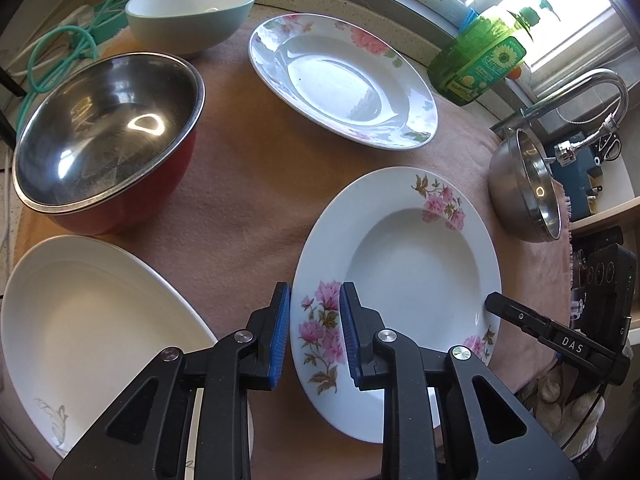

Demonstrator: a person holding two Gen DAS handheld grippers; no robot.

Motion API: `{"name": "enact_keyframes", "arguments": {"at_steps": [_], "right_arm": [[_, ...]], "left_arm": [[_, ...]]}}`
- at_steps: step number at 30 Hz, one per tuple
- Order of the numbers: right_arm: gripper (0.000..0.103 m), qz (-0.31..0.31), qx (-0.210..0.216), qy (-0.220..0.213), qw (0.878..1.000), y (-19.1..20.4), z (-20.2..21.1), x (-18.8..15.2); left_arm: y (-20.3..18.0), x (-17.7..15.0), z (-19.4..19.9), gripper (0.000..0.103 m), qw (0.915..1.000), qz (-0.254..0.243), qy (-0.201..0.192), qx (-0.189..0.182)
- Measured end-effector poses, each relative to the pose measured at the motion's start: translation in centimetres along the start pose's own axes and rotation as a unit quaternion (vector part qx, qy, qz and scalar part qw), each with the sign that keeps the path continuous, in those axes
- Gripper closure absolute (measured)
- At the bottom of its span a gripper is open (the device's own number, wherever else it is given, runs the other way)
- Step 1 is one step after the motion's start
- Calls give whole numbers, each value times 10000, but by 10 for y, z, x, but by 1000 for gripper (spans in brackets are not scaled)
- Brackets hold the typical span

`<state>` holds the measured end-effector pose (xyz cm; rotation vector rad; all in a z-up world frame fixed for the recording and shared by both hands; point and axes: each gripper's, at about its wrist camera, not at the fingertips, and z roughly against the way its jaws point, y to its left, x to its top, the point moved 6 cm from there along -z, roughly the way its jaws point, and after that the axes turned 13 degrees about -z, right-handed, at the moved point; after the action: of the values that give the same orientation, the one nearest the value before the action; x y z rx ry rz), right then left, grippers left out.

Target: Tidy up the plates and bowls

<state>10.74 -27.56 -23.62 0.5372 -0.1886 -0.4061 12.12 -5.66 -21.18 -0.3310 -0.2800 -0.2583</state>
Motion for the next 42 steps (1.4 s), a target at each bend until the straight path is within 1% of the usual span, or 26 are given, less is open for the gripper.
{"name": "enact_keyframes", "arguments": {"at_steps": [5,13,20,29,42], "right_arm": [[84,-4,-27,17,10000,2,0,0],[83,23,-110,31,9999,1,1,-2],[83,-66,-152,15,9999,-12,9,-9],[83,-197,-165,-11,9997,-31,17,-22],[83,-239,-192,-5,9995,-32,14,-27]], "left_arm": [[-4,0,0,80,10000,-60,22,63],[-10,-9,-1,80,10000,-31,53,-29],[-25,-21,-2,80,9998,-95,109,-144],[-44,-31,-4,80,9995,-204,160,-181],[-48,-38,-5,80,9994,-241,162,-185]]}}
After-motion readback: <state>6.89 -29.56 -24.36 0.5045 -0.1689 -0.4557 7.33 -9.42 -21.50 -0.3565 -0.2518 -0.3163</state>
